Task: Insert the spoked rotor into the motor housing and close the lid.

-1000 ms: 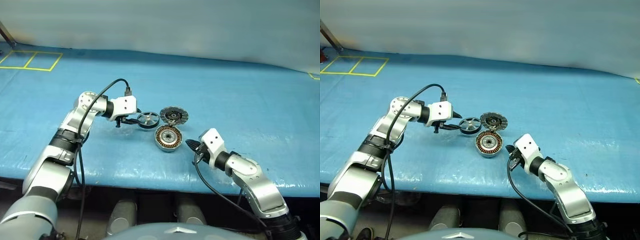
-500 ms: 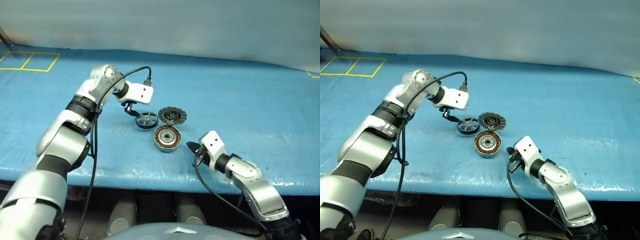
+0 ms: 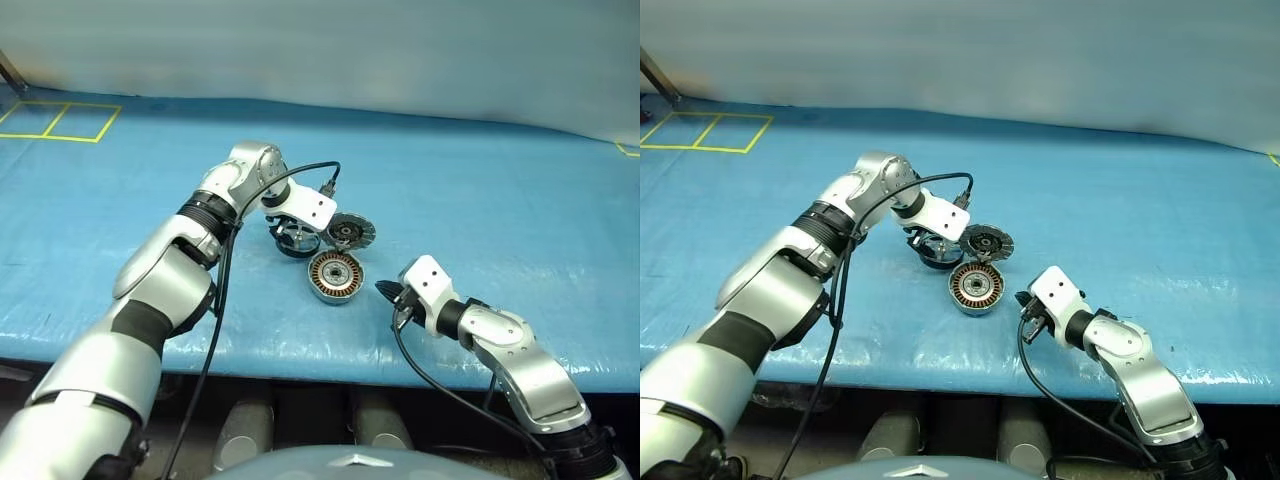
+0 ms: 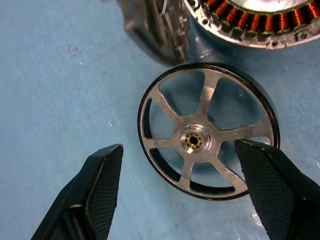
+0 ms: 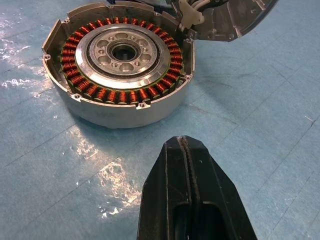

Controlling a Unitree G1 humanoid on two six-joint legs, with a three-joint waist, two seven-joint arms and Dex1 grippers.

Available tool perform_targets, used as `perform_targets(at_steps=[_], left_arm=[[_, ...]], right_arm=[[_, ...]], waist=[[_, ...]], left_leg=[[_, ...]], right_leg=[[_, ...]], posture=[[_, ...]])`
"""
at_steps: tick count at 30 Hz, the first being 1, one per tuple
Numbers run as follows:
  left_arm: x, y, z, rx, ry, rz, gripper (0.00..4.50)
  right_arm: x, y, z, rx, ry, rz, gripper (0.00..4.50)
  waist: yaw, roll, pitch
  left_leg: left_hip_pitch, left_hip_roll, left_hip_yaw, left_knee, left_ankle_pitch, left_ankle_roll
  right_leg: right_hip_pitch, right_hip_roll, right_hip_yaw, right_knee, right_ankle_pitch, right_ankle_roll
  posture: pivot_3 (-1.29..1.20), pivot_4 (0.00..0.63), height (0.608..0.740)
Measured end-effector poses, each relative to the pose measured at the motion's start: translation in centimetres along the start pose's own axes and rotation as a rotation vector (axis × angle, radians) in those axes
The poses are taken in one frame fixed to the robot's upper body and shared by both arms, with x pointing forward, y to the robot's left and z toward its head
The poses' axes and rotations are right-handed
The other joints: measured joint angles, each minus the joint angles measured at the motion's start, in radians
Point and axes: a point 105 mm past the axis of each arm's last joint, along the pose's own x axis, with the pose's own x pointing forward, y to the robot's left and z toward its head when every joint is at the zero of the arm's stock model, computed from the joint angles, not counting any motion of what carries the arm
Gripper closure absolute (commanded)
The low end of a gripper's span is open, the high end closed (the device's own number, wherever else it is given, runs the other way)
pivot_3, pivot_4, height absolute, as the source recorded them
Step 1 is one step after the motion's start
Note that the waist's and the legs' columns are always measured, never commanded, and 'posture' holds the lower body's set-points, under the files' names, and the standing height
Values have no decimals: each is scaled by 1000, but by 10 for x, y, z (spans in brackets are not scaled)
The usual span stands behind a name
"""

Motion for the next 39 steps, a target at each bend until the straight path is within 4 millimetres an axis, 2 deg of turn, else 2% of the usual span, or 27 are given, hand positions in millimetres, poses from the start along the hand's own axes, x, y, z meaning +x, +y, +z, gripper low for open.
perform_targets(at_steps=[10, 13, 16, 27, 30, 39], left_arm=[[0, -6, -12, -5, 23, -12, 624], [3, -12, -17, -17, 28, -29, 1248], [12, -22, -20, -32, 23, -62, 2218], [18, -26, -20, -32, 18, -57, 2218], [20, -28, -18, -18, 7, -64, 2729], [15, -25, -24, -14, 6, -21, 2741]], right_arm=[[-1, 2, -2, 3, 5, -5, 4500], [-1, 0, 1, -4, -1, -6, 4500], [0, 0, 3, -9, -7, -5, 4500], [2, 0, 4, -15, -8, 7, 4500], [3, 1, 4, -17, -6, 8, 4500], [3, 0, 4, -17, -5, 3, 4500]], waist=[[1, 0, 0], [1, 0, 0], [1, 0, 0], [2, 0, 0], [2, 0, 0], [0, 0, 0]], left_leg=[[0, 0, 0, 0, 0, 0], [0, 0, 0, 0, 0, 0], [0, 0, 0, 0, 0, 0], [0, 0, 0, 0, 0, 0], [0, 0, 0, 0, 0, 0], [1, 0, 0, 0, 0, 0]], right_leg=[[0, 0, 0, 0, 0, 0], [0, 0, 0, 0, 0, 0], [0, 0, 0, 0, 0, 0], [0, 0, 0, 0, 0, 0], [0, 0, 0, 0, 0, 0], [0, 0, 0, 0, 0, 0]], posture=[[0, 150, 740], [0, 150, 740], [0, 150, 740], [0, 150, 740], [0, 150, 740], [0, 150, 740]])
